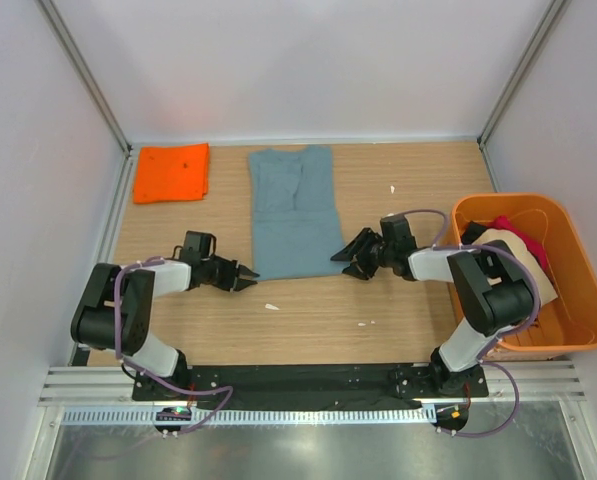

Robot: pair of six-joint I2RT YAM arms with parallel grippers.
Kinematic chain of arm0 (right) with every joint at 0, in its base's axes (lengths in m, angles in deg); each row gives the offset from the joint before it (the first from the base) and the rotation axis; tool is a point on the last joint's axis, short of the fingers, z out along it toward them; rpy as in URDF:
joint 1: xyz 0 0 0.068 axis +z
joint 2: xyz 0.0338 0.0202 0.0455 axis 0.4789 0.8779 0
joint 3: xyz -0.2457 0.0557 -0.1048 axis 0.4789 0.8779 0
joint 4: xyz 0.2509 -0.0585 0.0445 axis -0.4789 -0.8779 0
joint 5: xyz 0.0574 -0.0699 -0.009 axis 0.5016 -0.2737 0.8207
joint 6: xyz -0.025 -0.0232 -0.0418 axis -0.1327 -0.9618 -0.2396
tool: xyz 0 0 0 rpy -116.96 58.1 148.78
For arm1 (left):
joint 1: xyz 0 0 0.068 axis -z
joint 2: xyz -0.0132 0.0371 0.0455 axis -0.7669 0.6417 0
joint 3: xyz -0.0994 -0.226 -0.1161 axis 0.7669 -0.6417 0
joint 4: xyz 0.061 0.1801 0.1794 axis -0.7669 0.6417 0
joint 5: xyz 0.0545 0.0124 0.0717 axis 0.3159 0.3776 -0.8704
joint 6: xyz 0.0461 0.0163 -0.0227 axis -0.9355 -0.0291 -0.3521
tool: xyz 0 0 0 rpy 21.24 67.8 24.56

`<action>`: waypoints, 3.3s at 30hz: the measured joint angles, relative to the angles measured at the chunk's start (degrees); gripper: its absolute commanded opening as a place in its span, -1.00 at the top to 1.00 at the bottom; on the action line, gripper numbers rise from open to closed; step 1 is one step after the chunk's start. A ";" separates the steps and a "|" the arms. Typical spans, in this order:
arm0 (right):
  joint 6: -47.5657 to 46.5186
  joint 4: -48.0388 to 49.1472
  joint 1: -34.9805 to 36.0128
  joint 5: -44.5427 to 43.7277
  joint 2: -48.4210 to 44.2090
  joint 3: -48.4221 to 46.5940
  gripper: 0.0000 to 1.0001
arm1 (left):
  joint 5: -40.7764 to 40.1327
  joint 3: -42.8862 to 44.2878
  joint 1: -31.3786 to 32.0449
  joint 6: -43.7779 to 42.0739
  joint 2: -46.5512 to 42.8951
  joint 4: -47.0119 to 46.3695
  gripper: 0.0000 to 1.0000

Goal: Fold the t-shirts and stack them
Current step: Fold the tshirt

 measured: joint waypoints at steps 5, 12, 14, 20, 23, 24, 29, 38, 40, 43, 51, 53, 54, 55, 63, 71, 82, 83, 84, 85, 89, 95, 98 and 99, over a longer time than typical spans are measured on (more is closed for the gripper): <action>-0.31 1.01 0.00 0.52 1.97 -0.35 0.46 | 0.61 0.52 0.20 0.22 2.03 -0.57 0.87; -2.01 -0.11 0.50 0.55 3.91 -1.84 0.97 | -0.07 2.71 0.55 -3.80 2.97 0.68 1.00; -3.04 -1.01 1.01 0.37 3.63 -2.16 0.98 | -1.36 2.78 0.68 -5.20 1.86 1.77 1.00; -6.10 -6.29 4.13 -0.13 -1.97 0.24 0.98 | -7.19 0.00 0.66 -10.54 -8.09 10.67 1.00; -6.56 -8.74 5.70 0.24 -7.23 3.69 0.97 | -7.54 -2.25 0.74 -12.98 -13.77 15.58 1.00; -6.60 -9.64 6.25 0.26 -9.01 4.72 0.98 | -7.45 -3.08 0.83 -13.53 -15.30 16.85 1.00; -5.92 -13.00 10.58 0.26 -17.73 9.53 0.97 | -7.34 -6.93 2.34 -15.34 -22.86 23.78 1.00; 0.17 -16.55 19.23 -3.63 -30.95 16.55 0.97 | -8.85 -5.73 6.60 -17.94 -30.21 34.95 1.00; 1.60 -16.44 20.52 -4.42 -31.17 17.22 0.98 | -9.07 -5.20 6.78 -18.45 -30.49 36.09 1.00; 2.97 -16.44 21.59 -4.76 -30.75 17.46 0.98 | -9.27 -4.50 7.34 -18.78 -30.42 37.86 1.00; 3.06 -19.63 20.20 -1.62 -29.55 14.01 0.98 | -13.09 8.59 9.84 -22.49 -26.95 45.20 1.00; 2.32 -21.79 17.64 0.59 -29.27 11.23 0.97 | -14.14 12.96 10.05 -23.67 -25.31 45.53 1.00; 1.64 -23.08 15.91 1.90 -28.85 9.49 0.98 | -14.60 15.28 10.08 -24.33 -24.24 46.01 1.00; 0.79 -24.63 13.86 3.30 -28.09 7.19 0.97 | -14.95 17.09 10.10 -24.72 -23.28 46.16 1.00; -9.81 -35.08 1.05 13.86 -11.52 -16.55 0.98 | -17.25 36.70 9.79 -28.50 -8.59 45.88 1.00; -14.03 -38.69 -4.70 21.44 5.14 -33.22 0.98 | -16.46 59.84 6.73 -30.99 10.58 44.28 1.00; -9.57 -32.04 -10.12 27.67 16.35 -42.45 0.97 | -10.91 79.78 4.22 -30.86 30.38 41.64 1.00; -8.79 -31.28 -10.56 28.04 16.94 -42.69 0.98 | -10.47 81.29 4.26 -30.77 31.65 41.31 1.00; -8.33 -30.80 -10.95 28.28 17.46 -43.04 0.97 | -10.12 82.47 4.26 -30.67 32.59 40.94 1.00; -7.82 -30.34 -11.41 28.44 18.08 -43.60 0.97 | -9.60 83.93 4.26 -30.60 33.68 40.22 1.00; -5.64 -27.43 -12.85 29.03 21.07 -46.07 0.98 | -8.24 86.68 4.26 -29.81 36.46 36.70 0.99; -2.38 -22.77 -14.78 30.60 29.79 -53.64 0.38 | -7.52 89.90 4.26 -28.00 42.77 29.07 0.65; -3.30 -22.45 -15.96 29.77 34.86 -58.38 0.07 | -7.61 95.67 4.31 -28.44 49.35 26.64 0.39; -4.55 -23.34 -16.52 29.14 36.41 -60.11 -0.09 | -7.93 102.07 4.39 -29.38 53.96 26.80 0.37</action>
